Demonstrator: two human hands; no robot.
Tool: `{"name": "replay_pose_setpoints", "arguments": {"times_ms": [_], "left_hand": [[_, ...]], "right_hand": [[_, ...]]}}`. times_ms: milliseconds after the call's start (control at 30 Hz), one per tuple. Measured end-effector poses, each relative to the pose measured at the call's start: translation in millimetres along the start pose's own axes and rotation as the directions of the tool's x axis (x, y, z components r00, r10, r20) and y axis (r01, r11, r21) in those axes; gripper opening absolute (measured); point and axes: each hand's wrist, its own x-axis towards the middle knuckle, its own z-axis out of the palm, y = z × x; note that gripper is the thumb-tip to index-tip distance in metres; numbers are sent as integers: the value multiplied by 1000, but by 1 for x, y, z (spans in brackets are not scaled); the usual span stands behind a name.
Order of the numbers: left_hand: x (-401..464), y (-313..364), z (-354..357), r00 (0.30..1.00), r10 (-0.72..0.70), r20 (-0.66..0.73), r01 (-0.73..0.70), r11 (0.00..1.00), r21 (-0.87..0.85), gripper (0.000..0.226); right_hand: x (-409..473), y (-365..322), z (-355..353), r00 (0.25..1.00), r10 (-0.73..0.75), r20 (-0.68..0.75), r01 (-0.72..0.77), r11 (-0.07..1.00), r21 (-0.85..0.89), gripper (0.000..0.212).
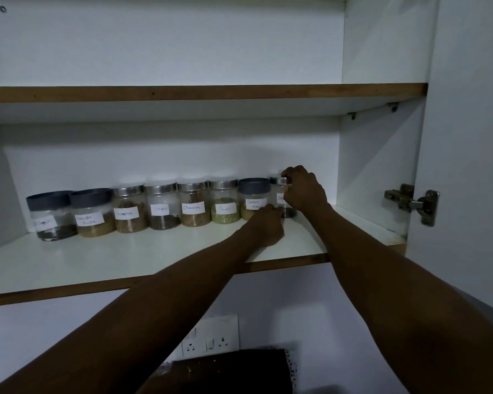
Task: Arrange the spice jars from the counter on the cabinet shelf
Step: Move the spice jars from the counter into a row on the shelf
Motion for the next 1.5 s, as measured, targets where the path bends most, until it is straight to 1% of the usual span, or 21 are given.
{"name": "replay_pose_setpoints", "arguments": {"times_ms": [133,300,433,533,600,667,733,800,867,900,933,967,1000,1033,1100,1167,1233,1300,1367,1433,1500], "left_hand": [[-4,-1,-1,997,-2,-83,-2,999,-48,39],[-7,3,-1,985,-50,-165,36,996,-84,38],[-6,1,-4,987,-76,-145,63,994,-92,38],[-8,1,-3,985,-72,-155,61,995,-73,38],[-8,2,-7,983,-65,-174,53,996,-72,35],[-12,5,-13,988,-53,-143,47,998,-46,33],[-20,12,-19,995,-79,-63,79,997,-3,34],[-39,23,-23,989,-141,37,140,990,9,34],[-73,34,-28,986,-127,109,129,991,-16,36],[-95,39,-28,991,-98,86,98,995,3,37],[-119,41,-27,999,-48,-18,49,997,66,34],[-143,41,-22,982,25,-186,2,990,141,28],[-165,40,-14,944,107,-312,-48,980,192,25],[-185,38,-5,913,145,-382,-64,974,216,32],[-215,28,13,908,122,-401,-49,981,186,53],[-257,17,40,921,76,-383,-73,997,22,58],[-312,2,76,962,-22,-271,-15,991,-134,60],[-373,-17,115,987,-100,-124,87,991,-106,65],[-439,-36,152,976,-214,45,217,974,-65,70],[-500,-50,182,908,-342,242,363,931,-46,77],[-558,-58,202,781,-469,412,511,859,10,86]], "right_hand": [[-12,6,16,997,-60,-40,60,998,0,61],[-11,15,22,991,-106,-85,110,993,42,56],[-10,19,27,986,-126,-113,131,991,39,54],[-11,17,25,982,-151,-115,157,987,44,67],[-12,9,20,970,-166,-176,177,983,44,74],[-16,-3,10,949,-169,-267,180,984,16,74],[-28,-17,0,944,-137,-300,155,987,37,75],[-55,-32,-6,960,-79,-267,104,991,80,78],[-88,-47,-10,985,-30,-171,43,997,69,68],[-107,-53,-11,991,-8,-131,18,997,77,57],[-128,-60,-12,994,10,-109,4,992,124,44],[-152,-66,-12,993,4,-119,17,984,175,36],[-177,-72,-9,985,-46,-166,78,978,193,34],[-201,-78,-5,970,-99,-222,142,972,186,35],[-245,-93,15,945,-163,-282,232,945,230,50],[-298,-104,42,959,-107,-263,201,909,364,60],[-352,-115,72,989,-38,-144,98,893,439,58],[-414,-123,103,998,-35,50,9,896,444,59],[-484,-132,133,960,-45,277,-76,909,409,63],[-549,-140,158,886,-43,461,-129,934,335,66],[-603,-152,177,751,34,659,-232,949,215,71]]}}
